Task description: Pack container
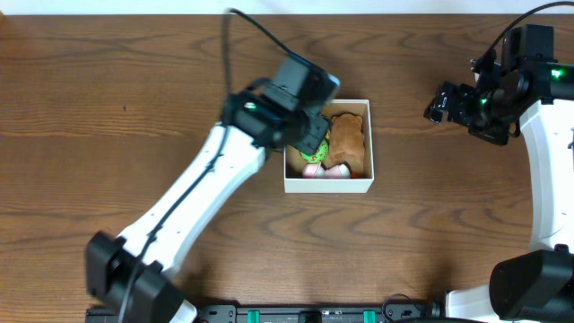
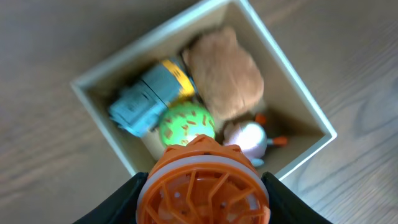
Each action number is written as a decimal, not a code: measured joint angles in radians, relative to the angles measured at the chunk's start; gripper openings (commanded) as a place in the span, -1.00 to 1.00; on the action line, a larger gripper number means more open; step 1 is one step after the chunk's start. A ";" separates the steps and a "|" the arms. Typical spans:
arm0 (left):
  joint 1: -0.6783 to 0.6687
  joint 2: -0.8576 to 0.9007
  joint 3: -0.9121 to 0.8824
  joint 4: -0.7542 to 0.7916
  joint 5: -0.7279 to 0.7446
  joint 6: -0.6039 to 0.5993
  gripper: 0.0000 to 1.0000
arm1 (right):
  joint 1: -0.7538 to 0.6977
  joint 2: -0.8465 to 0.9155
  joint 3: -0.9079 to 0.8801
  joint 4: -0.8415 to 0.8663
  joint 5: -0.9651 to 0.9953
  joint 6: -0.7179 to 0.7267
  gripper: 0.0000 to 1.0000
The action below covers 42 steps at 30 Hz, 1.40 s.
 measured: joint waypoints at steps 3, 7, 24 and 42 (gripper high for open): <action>-0.022 0.056 0.000 -0.036 -0.024 -0.024 -0.02 | 0.000 0.000 0.000 -0.002 0.000 0.000 0.99; -0.021 0.116 -0.002 -0.060 -0.051 -0.049 -0.01 | 0.000 0.000 0.000 -0.002 0.000 0.000 0.99; -0.018 0.177 -0.008 -0.077 -0.096 -0.093 0.61 | 0.000 0.000 0.000 -0.002 0.000 0.000 0.98; 0.288 -0.368 0.130 -0.182 -0.415 -0.236 0.96 | 0.014 -0.310 0.003 0.201 -0.192 -0.267 0.98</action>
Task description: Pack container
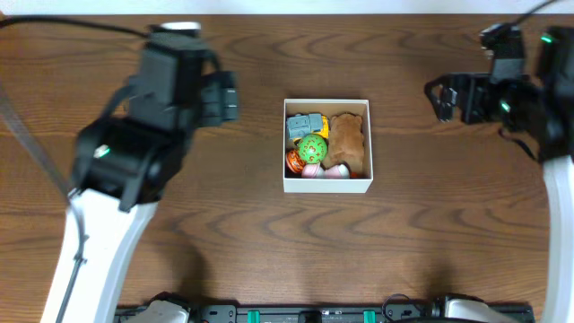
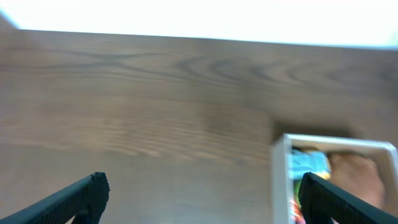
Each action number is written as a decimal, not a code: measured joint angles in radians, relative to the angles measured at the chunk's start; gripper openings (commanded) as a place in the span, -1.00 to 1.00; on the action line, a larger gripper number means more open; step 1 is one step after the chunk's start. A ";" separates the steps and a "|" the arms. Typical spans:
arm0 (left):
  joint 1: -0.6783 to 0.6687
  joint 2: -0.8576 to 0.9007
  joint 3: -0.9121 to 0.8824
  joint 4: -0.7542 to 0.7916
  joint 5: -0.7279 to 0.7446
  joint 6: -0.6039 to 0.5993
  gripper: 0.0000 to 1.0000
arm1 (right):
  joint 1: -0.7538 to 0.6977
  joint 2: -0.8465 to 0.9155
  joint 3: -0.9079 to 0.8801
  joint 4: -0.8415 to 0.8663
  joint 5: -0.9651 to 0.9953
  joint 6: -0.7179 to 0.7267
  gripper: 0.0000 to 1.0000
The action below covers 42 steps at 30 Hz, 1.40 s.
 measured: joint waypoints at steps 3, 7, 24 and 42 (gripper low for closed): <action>0.070 -0.046 0.000 -0.049 -0.019 -0.018 0.96 | 0.003 -0.134 0.011 0.004 -0.018 -0.017 0.98; 0.127 -0.065 0.000 -0.109 -0.031 -0.033 0.96 | 0.004 -0.261 0.022 -0.004 -0.032 -0.030 0.98; 0.142 -0.060 0.000 -0.140 -0.032 -0.041 0.96 | 0.005 -0.360 0.023 -0.129 -0.036 -0.031 0.98; 0.142 -0.060 0.000 -0.140 -0.032 -0.041 0.96 | 0.005 -0.370 0.013 -0.172 0.014 -0.034 0.98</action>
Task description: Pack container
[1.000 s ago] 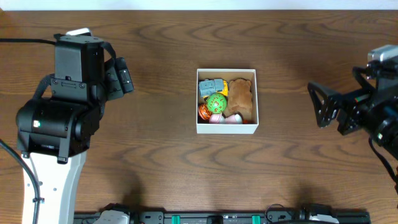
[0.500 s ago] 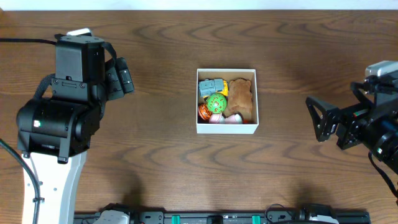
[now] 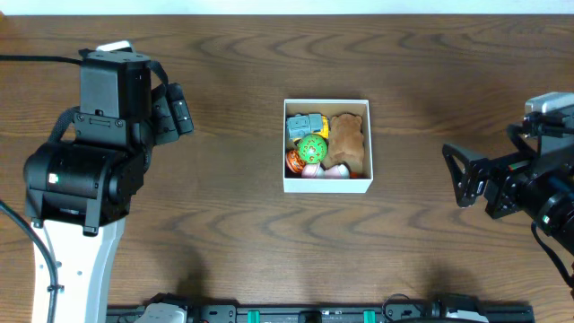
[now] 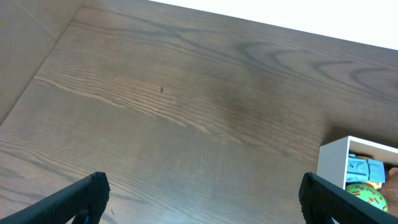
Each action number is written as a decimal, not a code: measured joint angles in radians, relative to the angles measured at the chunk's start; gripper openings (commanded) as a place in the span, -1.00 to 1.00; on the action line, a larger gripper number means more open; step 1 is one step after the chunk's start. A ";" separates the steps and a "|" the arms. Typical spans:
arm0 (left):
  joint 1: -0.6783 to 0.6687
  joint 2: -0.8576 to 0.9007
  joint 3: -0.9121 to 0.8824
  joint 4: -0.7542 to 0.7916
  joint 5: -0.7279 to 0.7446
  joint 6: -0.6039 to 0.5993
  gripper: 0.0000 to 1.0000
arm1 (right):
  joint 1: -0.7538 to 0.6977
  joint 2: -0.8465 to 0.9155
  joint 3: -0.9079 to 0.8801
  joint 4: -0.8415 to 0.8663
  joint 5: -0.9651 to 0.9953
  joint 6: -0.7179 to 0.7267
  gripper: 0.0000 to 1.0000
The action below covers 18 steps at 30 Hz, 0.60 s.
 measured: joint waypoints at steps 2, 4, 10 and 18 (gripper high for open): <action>0.000 0.000 0.000 0.000 0.000 0.000 0.96 | 0.000 -0.019 -0.023 0.017 0.027 -0.001 0.98; 0.000 0.000 0.000 0.000 0.000 0.000 0.96 | 0.000 -0.059 -0.076 0.063 0.051 -0.003 0.99; 0.000 0.000 0.000 0.000 0.000 -0.002 0.96 | 0.000 -0.261 -0.392 0.301 0.078 -0.006 0.99; 0.000 0.000 0.000 0.000 0.000 -0.003 0.96 | 0.000 -0.493 -0.865 0.457 0.092 -0.006 0.98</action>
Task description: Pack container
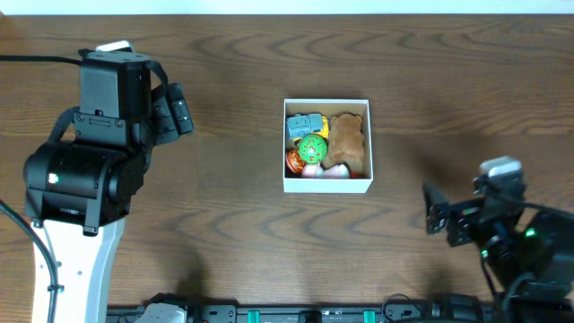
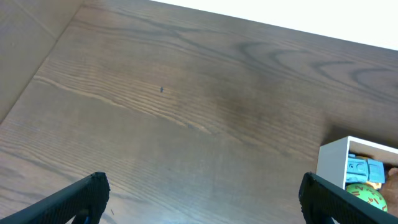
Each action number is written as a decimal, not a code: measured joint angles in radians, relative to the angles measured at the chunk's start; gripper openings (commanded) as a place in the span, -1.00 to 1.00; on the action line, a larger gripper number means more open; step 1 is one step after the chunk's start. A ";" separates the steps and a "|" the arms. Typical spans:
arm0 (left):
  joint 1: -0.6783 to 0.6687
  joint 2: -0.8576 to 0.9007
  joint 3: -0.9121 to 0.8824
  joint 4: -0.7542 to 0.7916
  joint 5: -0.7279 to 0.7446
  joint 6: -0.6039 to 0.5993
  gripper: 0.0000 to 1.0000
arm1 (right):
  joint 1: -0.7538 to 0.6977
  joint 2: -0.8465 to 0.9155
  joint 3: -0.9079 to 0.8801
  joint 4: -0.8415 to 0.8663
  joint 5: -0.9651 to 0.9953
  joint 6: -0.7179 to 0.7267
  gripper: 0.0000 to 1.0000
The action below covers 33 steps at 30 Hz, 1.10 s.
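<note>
A white box (image 1: 327, 187) stands mid-table. It holds a blue toy car (image 1: 303, 125), a green ball (image 1: 313, 146), an orange ball (image 1: 293, 162), a brown plush (image 1: 346, 141) and a pale pink toy (image 1: 328, 174). My left gripper (image 1: 178, 111) hangs high over the table's left side, well apart from the box, open and empty. In the left wrist view, the left gripper (image 2: 202, 193) shows wide-spread fingertips (image 2: 84, 194), with the box (image 2: 329, 165) at the right edge. My right gripper (image 1: 439, 218) is near the front right, open, holding nothing.
The dark wooden table (image 1: 224, 224) runs under everything. A pale strip (image 1: 287, 6) borders the table's far edge. The left arm's white link (image 1: 76, 260) reaches down to the front left corner.
My right arm has moved from the right edge to the front right corner, nearer the table's front. The left arm and the box's contents are unchanged.
My left gripper was shut on the orange ball right above the box. Then the ball lay in the box and the gripper was open, off to the left. After that the left arm stayed at the far left, while the right arm went from back right to front right.
</note>
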 measured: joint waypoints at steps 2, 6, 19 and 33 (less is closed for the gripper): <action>0.000 0.000 0.000 0.000 0.000 0.000 0.96 | 0.000 -0.061 -0.089 0.027 0.001 0.000 0.98; 0.000 0.000 0.000 0.000 0.000 0.000 0.96 | 0.000 -0.165 -0.217 0.056 0.001 0.000 0.98; 0.000 0.000 0.000 0.000 0.000 0.000 0.96 | 0.000 -0.379 -0.480 0.146 0.008 0.000 0.98; 0.000 0.000 0.000 0.000 0.000 0.000 0.96 | 0.000 -0.455 -0.582 0.179 0.008 0.000 0.98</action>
